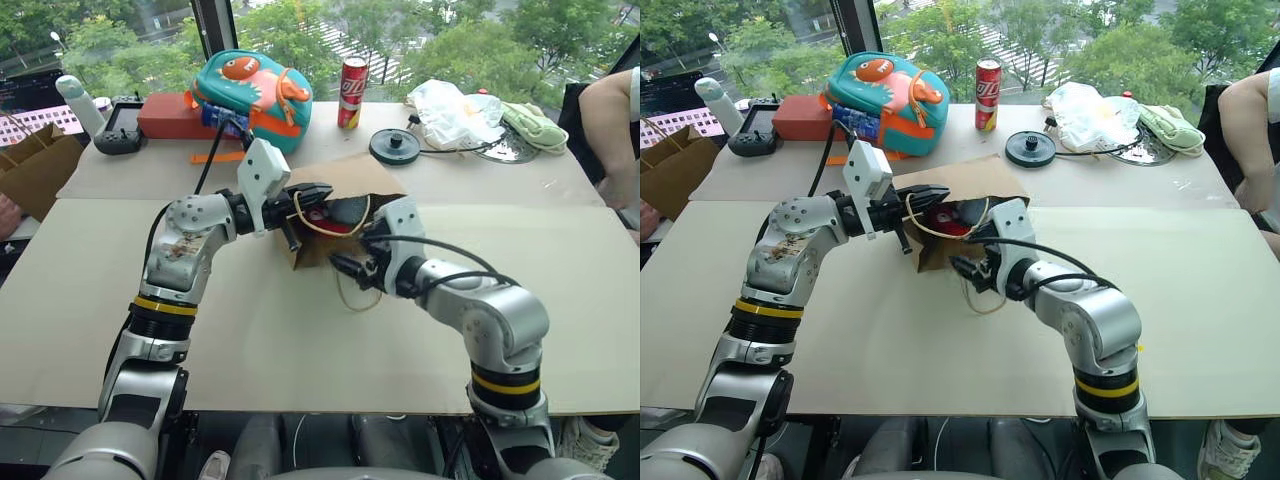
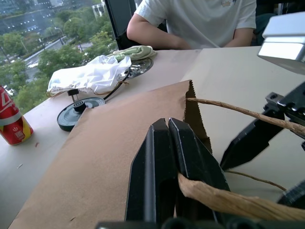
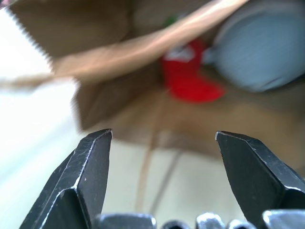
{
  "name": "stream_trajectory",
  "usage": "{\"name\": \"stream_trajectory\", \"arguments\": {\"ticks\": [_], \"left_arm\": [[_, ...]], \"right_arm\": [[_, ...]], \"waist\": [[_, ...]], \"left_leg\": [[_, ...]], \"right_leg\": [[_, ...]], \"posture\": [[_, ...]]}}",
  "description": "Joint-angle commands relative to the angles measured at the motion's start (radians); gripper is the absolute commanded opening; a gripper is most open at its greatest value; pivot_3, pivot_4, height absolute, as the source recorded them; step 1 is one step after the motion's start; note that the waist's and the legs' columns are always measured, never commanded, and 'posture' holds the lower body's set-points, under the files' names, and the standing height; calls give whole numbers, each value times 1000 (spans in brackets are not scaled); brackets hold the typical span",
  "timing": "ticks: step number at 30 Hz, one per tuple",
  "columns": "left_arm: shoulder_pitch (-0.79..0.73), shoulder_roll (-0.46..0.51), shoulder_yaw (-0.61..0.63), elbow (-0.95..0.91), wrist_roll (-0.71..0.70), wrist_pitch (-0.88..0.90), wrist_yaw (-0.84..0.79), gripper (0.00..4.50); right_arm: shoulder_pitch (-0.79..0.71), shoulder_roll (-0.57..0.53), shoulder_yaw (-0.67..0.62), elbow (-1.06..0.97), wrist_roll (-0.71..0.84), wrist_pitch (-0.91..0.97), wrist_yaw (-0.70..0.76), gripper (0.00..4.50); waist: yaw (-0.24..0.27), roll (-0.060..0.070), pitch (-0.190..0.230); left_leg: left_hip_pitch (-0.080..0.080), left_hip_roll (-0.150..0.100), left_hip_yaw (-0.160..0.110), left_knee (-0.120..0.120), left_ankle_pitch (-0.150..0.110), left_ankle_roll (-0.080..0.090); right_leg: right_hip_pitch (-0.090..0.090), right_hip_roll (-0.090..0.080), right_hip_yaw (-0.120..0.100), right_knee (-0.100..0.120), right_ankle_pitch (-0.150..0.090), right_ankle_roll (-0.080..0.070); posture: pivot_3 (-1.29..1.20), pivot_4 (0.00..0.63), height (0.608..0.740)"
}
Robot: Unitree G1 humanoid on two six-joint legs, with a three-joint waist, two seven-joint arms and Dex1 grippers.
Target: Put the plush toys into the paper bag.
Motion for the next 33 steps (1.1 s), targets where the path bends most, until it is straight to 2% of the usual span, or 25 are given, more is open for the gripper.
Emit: {"name": "stream_trajectory", "arguments": {"ticks": [1, 7, 13, 16, 25, 33], "left_arm": [[-25, 2, 12, -19, -7, -12, 3, 0], [-25, 3, 10, -22, -9, -9, 0, 0], [-27, 4, 11, -20, -8, -9, -1, 0], [-26, 4, 11, -21, -8, -8, 1, 0], [-24, 4, 13, -22, -9, -9, 3, 0], [-25, 2, 17, -20, -12, -5, 7, 0]], "right_arm": [[25, 18, 58, -42, -6, 20, -26, 3837], [71, -32, 173, 50, -110, -26, -78, 3837], [87, -25, 172, 75, -139, -77, -77, 3837], [90, -19, 169, 80, -142, -93, -73, 3112], [97, 2, 175, 81, -154, -104, -60, 15], [98, -2, 115, 34, -149, -98, -52, 15]], "waist": [[1, 0, 0], [5, 0, 0], [3, 0, 0], [3, 0, 0], [3, 0, 0], [3, 0, 0]], "left_leg": [[0, 0, 0, 0, 0, 0], [0, -1, 0, 1, 0, 0], [0, 0, 0, 1, 0, 0], [0, 0, 0, 1, 0, 0], [0, 0, 0, 1, 0, 0], [0, 0, 0, 1, 0, 0]], "right_leg": [[0, 0, 0, 0, 0, 0], [1, -1, 0, -1, 0, 0], [1, 0, 0, -1, 0, 0], [1, 0, 0, -1, 0, 0], [1, 0, 0, -1, 0, 0], [1, 0, 0, -1, 0, 0]], "posture": [[0, 150, 733], [0, 150, 733], [0, 150, 733], [0, 150, 733], [0, 150, 733], [0, 150, 733]]}}
